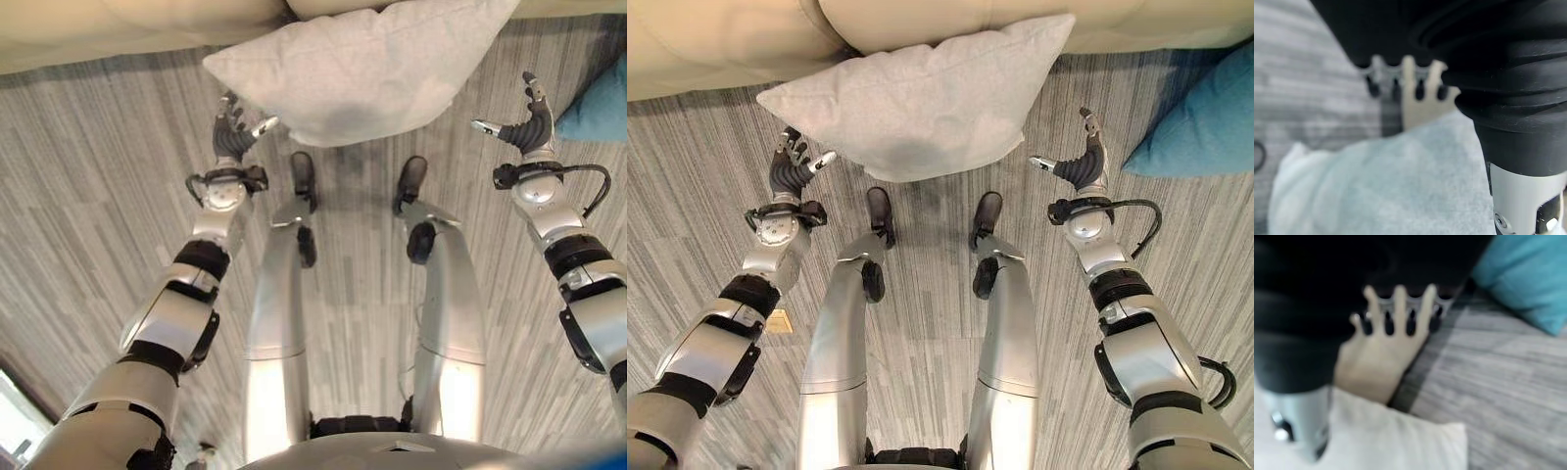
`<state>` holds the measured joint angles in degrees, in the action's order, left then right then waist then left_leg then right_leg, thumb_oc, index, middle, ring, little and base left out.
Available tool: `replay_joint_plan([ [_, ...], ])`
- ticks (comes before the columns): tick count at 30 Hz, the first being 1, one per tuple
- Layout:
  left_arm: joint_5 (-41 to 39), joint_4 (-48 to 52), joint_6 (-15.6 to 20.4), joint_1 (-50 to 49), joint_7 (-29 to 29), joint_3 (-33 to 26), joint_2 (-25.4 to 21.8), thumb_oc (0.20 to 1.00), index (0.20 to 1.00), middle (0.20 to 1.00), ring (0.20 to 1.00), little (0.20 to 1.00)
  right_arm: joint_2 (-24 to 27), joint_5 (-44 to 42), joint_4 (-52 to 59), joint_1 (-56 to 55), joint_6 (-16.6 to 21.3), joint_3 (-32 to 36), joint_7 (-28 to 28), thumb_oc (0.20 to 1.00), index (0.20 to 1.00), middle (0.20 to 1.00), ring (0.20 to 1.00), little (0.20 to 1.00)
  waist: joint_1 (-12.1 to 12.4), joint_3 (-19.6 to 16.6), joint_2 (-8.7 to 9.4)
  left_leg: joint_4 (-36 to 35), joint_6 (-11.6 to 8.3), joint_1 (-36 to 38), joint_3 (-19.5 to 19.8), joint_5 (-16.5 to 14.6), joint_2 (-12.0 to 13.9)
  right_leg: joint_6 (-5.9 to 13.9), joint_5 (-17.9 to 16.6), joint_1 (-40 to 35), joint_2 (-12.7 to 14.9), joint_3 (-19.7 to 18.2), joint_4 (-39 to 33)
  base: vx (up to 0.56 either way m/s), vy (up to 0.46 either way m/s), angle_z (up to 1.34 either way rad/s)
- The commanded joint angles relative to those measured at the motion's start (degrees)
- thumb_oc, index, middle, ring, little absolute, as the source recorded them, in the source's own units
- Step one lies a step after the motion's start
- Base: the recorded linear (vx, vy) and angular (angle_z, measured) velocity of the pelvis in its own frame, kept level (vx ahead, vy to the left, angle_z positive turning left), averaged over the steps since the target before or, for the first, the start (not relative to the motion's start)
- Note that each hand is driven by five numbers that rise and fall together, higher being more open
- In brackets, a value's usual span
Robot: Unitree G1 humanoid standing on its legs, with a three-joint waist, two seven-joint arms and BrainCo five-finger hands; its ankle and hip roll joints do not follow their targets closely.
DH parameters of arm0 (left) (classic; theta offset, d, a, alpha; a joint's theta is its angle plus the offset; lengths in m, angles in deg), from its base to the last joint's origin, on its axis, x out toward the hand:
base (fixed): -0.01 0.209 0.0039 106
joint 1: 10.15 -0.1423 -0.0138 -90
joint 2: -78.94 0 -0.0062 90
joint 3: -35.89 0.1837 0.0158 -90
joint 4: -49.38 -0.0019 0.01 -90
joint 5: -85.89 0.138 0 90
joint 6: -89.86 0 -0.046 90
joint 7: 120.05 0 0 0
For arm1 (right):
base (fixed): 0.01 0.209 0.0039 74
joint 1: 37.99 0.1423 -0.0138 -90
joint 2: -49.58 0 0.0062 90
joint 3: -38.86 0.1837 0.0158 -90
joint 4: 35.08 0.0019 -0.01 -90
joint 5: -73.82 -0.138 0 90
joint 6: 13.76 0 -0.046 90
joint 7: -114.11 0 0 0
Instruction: Pick up all the scattered cushions and arrange them neatly on the sofa.
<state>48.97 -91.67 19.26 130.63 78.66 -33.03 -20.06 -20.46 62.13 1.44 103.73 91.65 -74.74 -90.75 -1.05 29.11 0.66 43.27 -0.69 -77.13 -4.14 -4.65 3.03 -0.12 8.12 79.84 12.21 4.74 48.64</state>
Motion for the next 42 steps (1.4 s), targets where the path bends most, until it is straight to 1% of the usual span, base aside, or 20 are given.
replay_joint_plan([
  [1, 0.58, -2.37, 1.65, -6.04, 1.36, -0.56, 1.02, 1.000, 1.000, 1.000, 1.000, 1.000, 0.35, -2.11, 0.14, -4.90, 1.23, -2.08, 0.31, 1.000, 1.000, 1.000, 1.000, 1.000, -0.69, -9.28, -0.77, -4.16, -0.99, 0.80, 0.61, -0.06, -1.41, 4.77, -0.27, -0.86, -0.33, -2.06, -0.49, 0.02, 0.022, -0.04],
  [5, -0.02, -3.15, 1.55, -0.69, 1.33, 1.37, -0.17, 1.000, 1.000, 1.000, 1.000, 1.000, 1.48, -4.16, -2.64, 0.21, 1.45, -4.27, 1.33, 1.000, 1.000, 1.000, 1.000, 1.000, -0.82, -9.13, -0.56, -3.97, -0.86, -0.93, 0.37, -0.12, -1.39, 5.22, -0.48, 0.82, -0.07, -2.55, -0.66, 0.01, 0.008, -0.03],
  [9, -0.30, 0.19, 1.96, 2.07, 1.59, 2.70, -0.69, 1.000, 1.000, 1.000, 1.000, 1.000, 3.00, -4.29, -3.17, 4.11, 1.32, -6.11, 1.52, 1.000, 1.000, 1.000, 1.000, 1.000, -0.56, -8.69, -0.88, -2.78, -0.81, -2.56, 0.36, -0.27, -1.68, 5.11, -0.07, 2.55, -0.05, -2.62, 0.67, 0.01, -0.002, 0.00],
  [12, -0.13, 1.58, 2.20, 3.27, 1.74, 3.39, -1.31, 1.000, 1.000, 1.000, 1.000, 1.000, 4.11, -4.21, -2.35, 7.19, 1.20, -8.23, 2.06, 1.000, 1.000, 1.000, 1.000, 1.000, -0.24, -8.37, -1.11, -1.24, -0.79, -3.79, 0.24, -0.66, -1.70, 4.93, 0.33, 4.01, -0.14, -2.85, 2.07, 0.02, 0.001, 0.02],
  [16, -0.39, 2.02, 2.26, 4.54, 2.07, 3.92, -1.15, 1.000, 1.000, 1.000, 1.000, 1.000, 3.72, -3.47, 0.16, 10.14, 1.24, -10.55, 2.39, 1.000, 1.000, 1.000, 1.000, 1.000, 0.03, -7.93, -1.14, 0.55, -0.78, -5.29, 0.47, -0.84, -1.72, 4.75, 0.58, 5.45, -0.44, -2.95, 3.68, 0.01, -0.006, 0.00],
  [20, -0.06, 2.55, 2.32, 5.71, 2.97, 4.11, 0.11, 1.000, 1.000, 1.000, 1.000, 1.000, 0.86, -2.29, 4.36, 12.91, 1.03, -12.29, 2.13, 1.000, 1.000, 1.000, 1.000, 1.000, 0.11, -7.40, -1.07, 1.96, -0.72, -6.31, 0.59, -1.05, -1.71, 4.51, 0.68, 6.41, -0.81, -2.97, 4.68, 0.00, 0.000, 0.00],
  [21, -0.05, 2.56, 2.31, 5.71, 2.99, 4.09, 0.09, 1.000, 1.000, 1.000, 1.000, 1.000, 0.84, -2.27, 4.40, 12.92, 0.98, -12.29, 2.10, 1.000, 1.000, 1.000, 1.000, 1.000, 0.09, -7.40, -1.05, 2.00, -0.72, -6.35, 0.58, -1.07, -1.71, 4.51, 0.70, 6.45, -0.81, -2.98, 4.73, 0.01, -0.019, -0.04],
  [22, 0.46, 3.23, 2.19, 6.05, 3.57, 4.13, 0.87, 1.000, 1.000, 1.000, 1.000, 1.000, -1.48, -1.72, 6.83, 13.39, 0.98, -12.59, 1.99, 1.000, 1.000, 1.000, 1.000, 1.000, 0.01, -7.16, -1.01, 2.34, -0.74, -6.60, 0.54, -1.05, -1.71, 4.35, 0.62, 6.61, -1.09, -3.05, 4.90, 0.01, -0.023, -0.05],
  [25, 1.18, 3.90, 2.12, 6.66, 3.81, 4.90, 2.86, 1.000, 1.000, 1.000, 1.000, 1.000, -6.12, -1.19, 8.94, 13.20, 0.74, -13.52, 2.90, 1.000, 1.000, 1.000, 1.000, 1.000, 0.02, -7.30, -1.07, 2.49, -0.75, -6.74, 0.74, -0.90, -1.68, 4.21, 0.58, 6.77, -1.44, -2.81, 5.02, 0.00, -0.010, -0.01],
  [26, 1.65, 4.97, 2.24, 7.19, 4.14, 4.98, 3.38, 1.000, 1.000, 1.000, 1.000, 1.000, -8.41, -0.61, 10.17, 13.16, 0.53, -14.01, 3.74, 0.824, 0.824, 0.824, 0.824, 0.824, 0.06, -7.47, -1.12, 2.47, -0.78, -6.90, 0.94, -0.75, -1.71, 4.10, 0.49, 6.87, -1.74, -2.69, 4.98, 0.00, 0.000, 0.00],
  [27, 1.84, 6.09, 2.30, 7.42, 4.02, 5.38, 3.87, 1.000, 1.000, 1.000, 1.000, 1.000, -9.73, -0.33, 10.60, 13.06, 0.44, -14.62, 4.28, 0.677, 0.677, 0.677, 0.677, 0.677, 0.11, -7.54, -1.17, 2.37, -0.80, -6.96, 0.98, -0.63, -1.71, 4.05, 0.47, 6.93, -1.80, -2.58, 4.92, 0.00, 0.000, 0.00],
  [28, 1.98, 6.36, 2.37, 7.74, 4.05, 5.57, 4.27, 0.526, 0.526, 0.526, 0.526, 0.526, -10.86, 0.01, 11.01, 12.95, 0.46, -14.99, 4.68, 0.200, 0.200, 0.200, 0.200, 0.200, 0.13, -7.63, -1.18, 2.25, -0.85, -6.97, 1.00, -0.50, -1.68, 4.03, 0.44, 6.90, -1.85, -2.50, 4.79, 0.00, 0.000, 0.00],
  [29, 2.08, 6.93, 2.50, 7.93, 4.18, 5.43, 4.50, 0.526, 0.526, 0.526, 0.526, 0.526, -11.43, 0.36, 11.64, 13.12, 0.42, -15.02, 4.96, 0.200, 0.200, 0.200, 0.200, 0.200, 0.10, -7.65, -1.23, 2.22, -0.87, -7.01, 1.01, -0.45, -1.60, 4.00, 0.45, 6.94, -1.90, -2.40, 4.88, 0.00, 0.000, 0.00],
  [30, 2.19, 8.21, 2.70, 8.19, 4.33, 5.27, 4.49, 0.200, 0.200, 0.200, 0.200, 0.200, -12.16, 0.49, 12.61, 13.12, 0.38, -15.26, 5.32, 0.200, 0.200, 0.200, 0.200, 0.200, 0.17, -7.64, -1.28, 2.19, -0.89, -7.06, 1.11, -0.33, -1.62, 3.95, 0.44, 7.04, -2.01, -2.32, 5.01, -0.01, -0.014, -0.03],
  [33, 2.37, 11.40, 3.09, 6.95, 4.80, 4.09, 4.04, 0.200, 0.200, 0.200, 0.200, 0.200, -12.54, 1.52, 16.49, 12.28, 0.40, -14.79, 5.66, 0.200, 0.200, 0.200, 0.200, 0.200, -0.04, -7.88, -1.28, 2.39, -0.97, -7.21, 1.47, -0.08, -1.65, 3.72, 0.30, 7.02, -2.33, -2.13, 5.26, 0.00, -0.011, 0.00],
  [35, 2.28, 15.20, 3.60, 4.45, 4.99, 2.89, 3.66, 0.200, 0.200, 0.200, 0.200, 0.200, -10.79, 2.17, 20.06, 10.34, 0.60, -13.34, 5.99, 0.200, 0.200, 0.200, 0.200, 0.200, -0.09, -8.43, -1.27, 2.85, -0.96, -6.97, 1.84, -0.12, -1.78, 3.33, 0.42, 6.65, -2.73, -2.05, 5.64, 0.01, -0.044, 0.00],
  [36, 2.32, 15.31, 3.57, 4.32, 5.03, 2.90, 3.68, 0.200, 0.200, 0.200, 0.200, 0.200, -10.75, 2.20, 20.20, 10.19, 0.54, -13.30, 6.00, 0.200, 0.200, 0.200, 0.200, 0.200, -0.06, -8.47, -1.28, 2.88, -0.96, -6.95, 1.84, -0.15, -1.77, 3.32, 0.44, 6.62, -2.74, -2.05, 5.65, 0.01, -0.047, 0.00],
  [37, 2.66, 17.12, 3.62, 2.53, 5.01, 2.07, 2.98, 0.200, 0.200, 0.200, 0.200, 0.200, -9.34, 2.55, 22.85, 8.74, 0.55, -12.33, 6.44, 0.200, 0.200, 0.200, 0.200, 0.200, -0.08, -8.91, -1.15, 2.84, -0.97, -6.42, 2.12, -0.21, -1.71, 3.09, 0.47, 6.06, -3.02, -1.90, 5.67, -0.01, -0.034, -0.01],
  [41, 3.59, 19.69, 3.75, -0.83, 4.82, 0.98, 2.62, 0.200, 0.200, 0.200, 0.200, 0.200, -8.39, 2.41, 26.26, 4.92, 1.17, -9.66, 6.65, 0.200, 0.200, 0.200, 0.200, 0.200, -0.20, -9.39, -1.06, 1.69, -1.20, -4.34, 2.13, 0.10, -0.96, 3.16, -0.02, 3.68, -3.33, -1.28, 4.48, -0.04, -0.032, -0.03],
  [42, 3.39, 20.94, 3.87, -3.76, 4.04, 0.14, 3.06, 0.200, 0.200, 0.200, 0.200, 0.200, -8.11, 3.03, 28.02, 1.78, 1.29, -8.03, 6.86, 0.200, 0.200, 0.200, 0.200, 0.200, -0.27, -9.51, -1.08, -0.76, -1.51, -1.03, 2.34, 0.78, -0.36, 3.25, -0.32, 0.30, -3.53, -0.54, 2.55, -0.07, -0.058, -0.06],
])
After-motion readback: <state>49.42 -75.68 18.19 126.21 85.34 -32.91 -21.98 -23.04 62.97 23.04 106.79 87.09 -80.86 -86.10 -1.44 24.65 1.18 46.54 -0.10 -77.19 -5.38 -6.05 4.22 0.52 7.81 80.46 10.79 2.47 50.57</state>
